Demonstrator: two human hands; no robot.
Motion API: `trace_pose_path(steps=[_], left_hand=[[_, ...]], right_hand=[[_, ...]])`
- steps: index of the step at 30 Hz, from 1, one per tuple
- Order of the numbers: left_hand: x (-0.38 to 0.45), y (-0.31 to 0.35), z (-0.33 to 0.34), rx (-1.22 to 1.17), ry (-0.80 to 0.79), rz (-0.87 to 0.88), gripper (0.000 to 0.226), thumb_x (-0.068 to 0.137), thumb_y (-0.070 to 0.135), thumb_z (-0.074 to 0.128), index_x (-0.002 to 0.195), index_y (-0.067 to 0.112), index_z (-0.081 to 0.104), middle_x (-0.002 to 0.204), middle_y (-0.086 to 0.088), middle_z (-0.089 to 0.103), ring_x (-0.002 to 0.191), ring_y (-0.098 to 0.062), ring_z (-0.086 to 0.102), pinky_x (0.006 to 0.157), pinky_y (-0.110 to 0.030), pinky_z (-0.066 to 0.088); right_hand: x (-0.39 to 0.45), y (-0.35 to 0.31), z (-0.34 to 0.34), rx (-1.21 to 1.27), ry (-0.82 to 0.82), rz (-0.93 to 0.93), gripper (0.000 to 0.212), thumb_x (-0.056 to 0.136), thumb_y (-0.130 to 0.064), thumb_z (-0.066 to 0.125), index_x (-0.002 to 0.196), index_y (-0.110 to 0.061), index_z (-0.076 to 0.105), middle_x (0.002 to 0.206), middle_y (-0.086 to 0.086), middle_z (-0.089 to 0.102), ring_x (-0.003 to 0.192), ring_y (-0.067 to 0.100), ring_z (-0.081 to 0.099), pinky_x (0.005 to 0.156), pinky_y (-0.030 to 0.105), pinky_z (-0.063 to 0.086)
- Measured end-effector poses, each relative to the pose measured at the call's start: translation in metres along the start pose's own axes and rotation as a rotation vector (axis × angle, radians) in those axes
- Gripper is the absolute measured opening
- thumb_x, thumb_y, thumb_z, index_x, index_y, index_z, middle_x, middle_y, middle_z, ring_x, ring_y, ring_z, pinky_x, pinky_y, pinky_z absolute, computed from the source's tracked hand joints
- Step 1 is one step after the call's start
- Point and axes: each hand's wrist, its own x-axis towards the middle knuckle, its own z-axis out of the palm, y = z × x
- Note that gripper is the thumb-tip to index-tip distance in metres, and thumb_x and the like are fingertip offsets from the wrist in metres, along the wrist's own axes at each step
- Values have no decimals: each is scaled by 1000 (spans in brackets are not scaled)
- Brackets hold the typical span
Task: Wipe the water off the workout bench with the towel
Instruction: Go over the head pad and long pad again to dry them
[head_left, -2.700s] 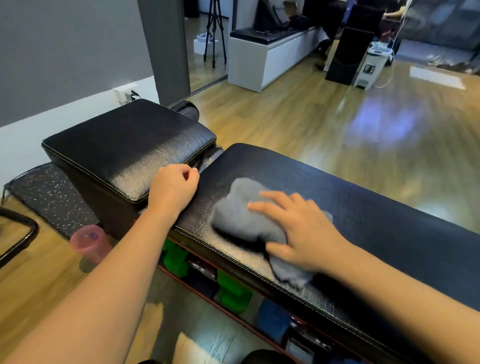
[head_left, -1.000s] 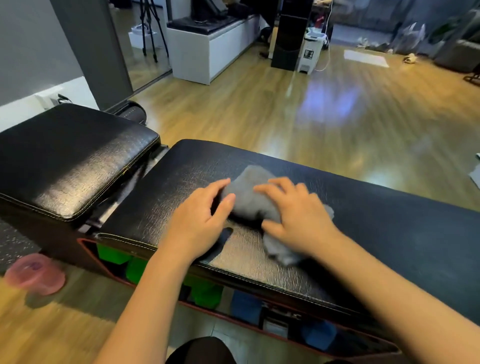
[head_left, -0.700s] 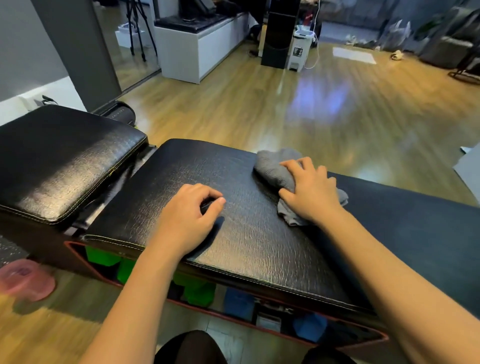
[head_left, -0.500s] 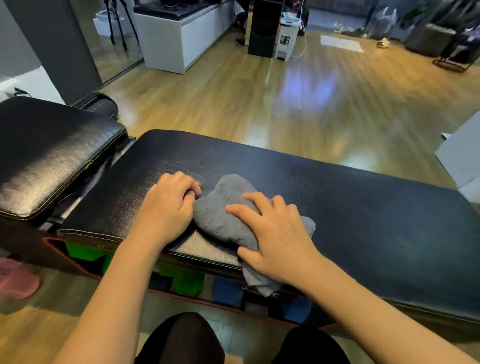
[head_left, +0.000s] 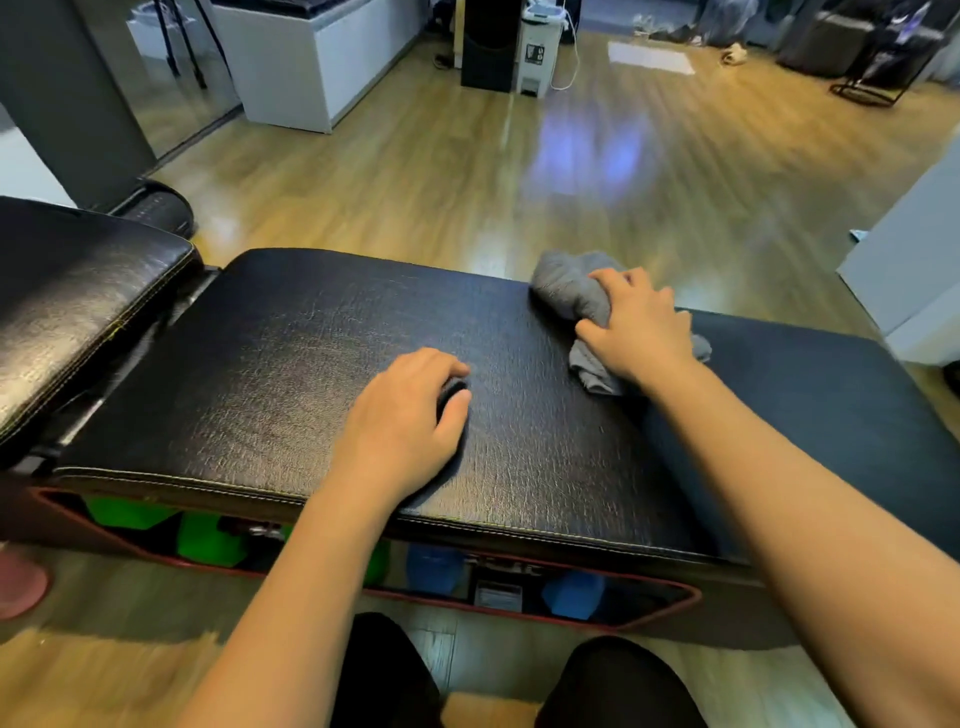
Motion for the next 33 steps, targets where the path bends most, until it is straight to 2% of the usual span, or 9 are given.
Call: trace_pose_path(steps=[4, 9, 12, 14, 18, 23, 25, 30, 33], left_hand=[[2, 0, -1, 41, -4, 17, 18, 96, 28, 54, 109, 22, 66, 118, 8, 62, 114, -15, 55, 95, -41, 47], [3, 0, -1, 4, -2, -20, 18, 81, 12, 49, 93, 17, 61, 111, 6, 63, 108, -20, 56, 89, -42, 48], [2, -1, -2, -42, -5, -43, 14, 79, 6, 49, 81, 17, 57, 123, 8, 64, 120, -18, 54, 95, -40, 47], [1, 0, -3, -75, -8, -76, 22, 80, 2, 51, 87, 21, 60, 128, 11, 63, 127, -13, 50, 99, -35, 43], [2, 1, -3, -65, -10, -83, 29, 81, 2, 52, 97, 24, 61, 128, 12, 63, 129, -11, 49, 96, -31, 40], [2, -1, -1, -34, -14, -52, 27, 83, 5, 51, 99, 24, 62, 126, 12, 62, 127, -9, 48, 93, -32, 41], [1, 1, -1, -20, -14, -47, 26, 84, 5, 51, 100, 23, 62, 125, 11, 63, 126, -10, 48, 94, -36, 44], [-1, 9, -3, 19, -43, -49, 25, 84, 2, 53, 101, 19, 61, 121, 2, 65, 123, -19, 52, 89, -42, 47], [1, 10, -5, 40, -75, -52, 27, 81, 2, 53, 102, 17, 63, 122, -1, 67, 131, -20, 49, 95, -44, 46]], right_hand=[[-29, -8, -5, -19, 0, -97, 56, 82, -48, 59, 135, -41, 42, 135, 0, 42, 112, 38, 45, 88, 52, 40], [-121, -27, -17, -26, -27, -427, 66, 70, -57, 45, 135, -44, 44, 137, -4, 45, 96, 30, 46, 75, 44, 42], [-151, -20, -24, -17, -55, -533, 69, 71, -56, 50, 138, -41, 46, 142, 0, 46, 94, 28, 47, 74, 43, 42], [-152, -11, -27, -1, -68, -552, 70, 71, -56, 50, 139, -40, 45, 142, 0, 47, 94, 27, 47, 74, 43, 42], [-118, 12, -25, -3, -81, -484, 69, 70, -57, 48, 138, -43, 43, 140, -2, 46, 96, 30, 50, 77, 47, 46], [-42, 83, -20, -54, 12, 47, 59, 82, -46, 60, 138, -39, 42, 137, 5, 43, 113, 41, 46, 91, 57, 43], [-35, 94, -19, -57, 14, 140, 55, 84, -45, 58, 136, -39, 41, 136, 6, 43, 115, 42, 44, 93, 58, 41], [-85, 51, -24, -112, -10, -45, 61, 79, -52, 54, 137, -41, 41, 139, 1, 42, 104, 36, 46, 81, 49, 44], [-139, 13, -32, -104, -54, -224, 68, 72, -58, 46, 138, -41, 43, 142, 1, 43, 97, 33, 48, 73, 43, 41]])
